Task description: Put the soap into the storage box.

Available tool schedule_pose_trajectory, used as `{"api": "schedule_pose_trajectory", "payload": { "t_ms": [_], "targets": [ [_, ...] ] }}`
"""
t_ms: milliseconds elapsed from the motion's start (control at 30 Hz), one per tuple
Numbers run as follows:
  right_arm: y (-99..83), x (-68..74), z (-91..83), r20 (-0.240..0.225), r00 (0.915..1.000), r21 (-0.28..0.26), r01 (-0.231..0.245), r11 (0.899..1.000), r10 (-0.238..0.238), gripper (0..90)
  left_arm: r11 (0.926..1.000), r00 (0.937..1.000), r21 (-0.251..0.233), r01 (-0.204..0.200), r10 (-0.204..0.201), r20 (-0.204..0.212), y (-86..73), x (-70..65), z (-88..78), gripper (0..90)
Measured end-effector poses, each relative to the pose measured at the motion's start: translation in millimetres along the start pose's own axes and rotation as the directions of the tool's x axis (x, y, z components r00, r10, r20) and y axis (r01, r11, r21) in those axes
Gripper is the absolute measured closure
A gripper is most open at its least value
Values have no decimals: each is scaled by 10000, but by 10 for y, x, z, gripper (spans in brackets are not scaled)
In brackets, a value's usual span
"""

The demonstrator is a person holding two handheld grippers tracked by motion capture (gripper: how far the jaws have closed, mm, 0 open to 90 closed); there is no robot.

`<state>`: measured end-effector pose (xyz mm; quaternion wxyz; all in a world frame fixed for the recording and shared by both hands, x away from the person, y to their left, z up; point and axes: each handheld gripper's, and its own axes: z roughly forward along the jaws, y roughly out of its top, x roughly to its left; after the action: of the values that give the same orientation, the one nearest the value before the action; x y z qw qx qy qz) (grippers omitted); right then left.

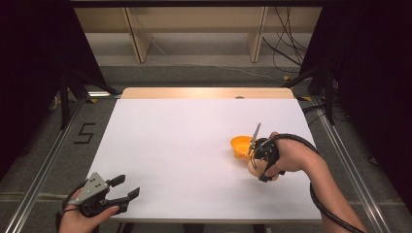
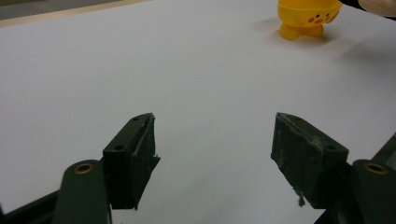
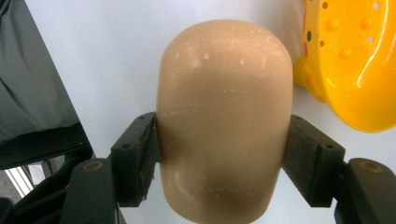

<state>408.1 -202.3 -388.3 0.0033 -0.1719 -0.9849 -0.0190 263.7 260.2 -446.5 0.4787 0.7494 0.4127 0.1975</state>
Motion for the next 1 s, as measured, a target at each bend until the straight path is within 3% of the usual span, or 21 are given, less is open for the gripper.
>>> {"api": "schedule_pose_trajectory", "payload": {
  "t_ms": [133, 167, 433, 633, 767, 800, 1000],
  "targets": [
    [12, -2, -12, 46, 9999, -14, -112, 9999, 112, 339, 10000, 10000, -7, 4, -4, 2, 0, -1, 0, 302],
    [14, -21, -11, -6, 10000, -49, 72, 10000, -72, 339, 10000, 10000, -12, 8, -8, 0, 0, -1, 0, 302],
    [26, -40, -30, 76, 9999, -109, 140, 9998, -139, 339, 10000, 10000, -17, 8, -8, 1, 0, -1, 0, 302],
    [33, -36, -46, 145, 9998, -18, -140, 9999, 140, 339, 10000, 10000, -25, 8, -8, 6, 1, -1, -1, 302],
    [35, -71, -44, 102, 9998, -153, 171, 9997, -170, 339, 10000, 10000, -10, 4, -4, 1, 0, -1, 0, 302],
    [42, -62, -51, 166, 9999, -57, 14, 10000, -13, 339, 10000, 10000, -5, -1, 1, 1, 0, -1, 0, 302],
    [60, -92, -52, 237, 9996, -96, 135, 9999, -133, 339, 10000, 10000, -15, 3, -3, -3, 0, 0, -1, 302]
  ]
}}
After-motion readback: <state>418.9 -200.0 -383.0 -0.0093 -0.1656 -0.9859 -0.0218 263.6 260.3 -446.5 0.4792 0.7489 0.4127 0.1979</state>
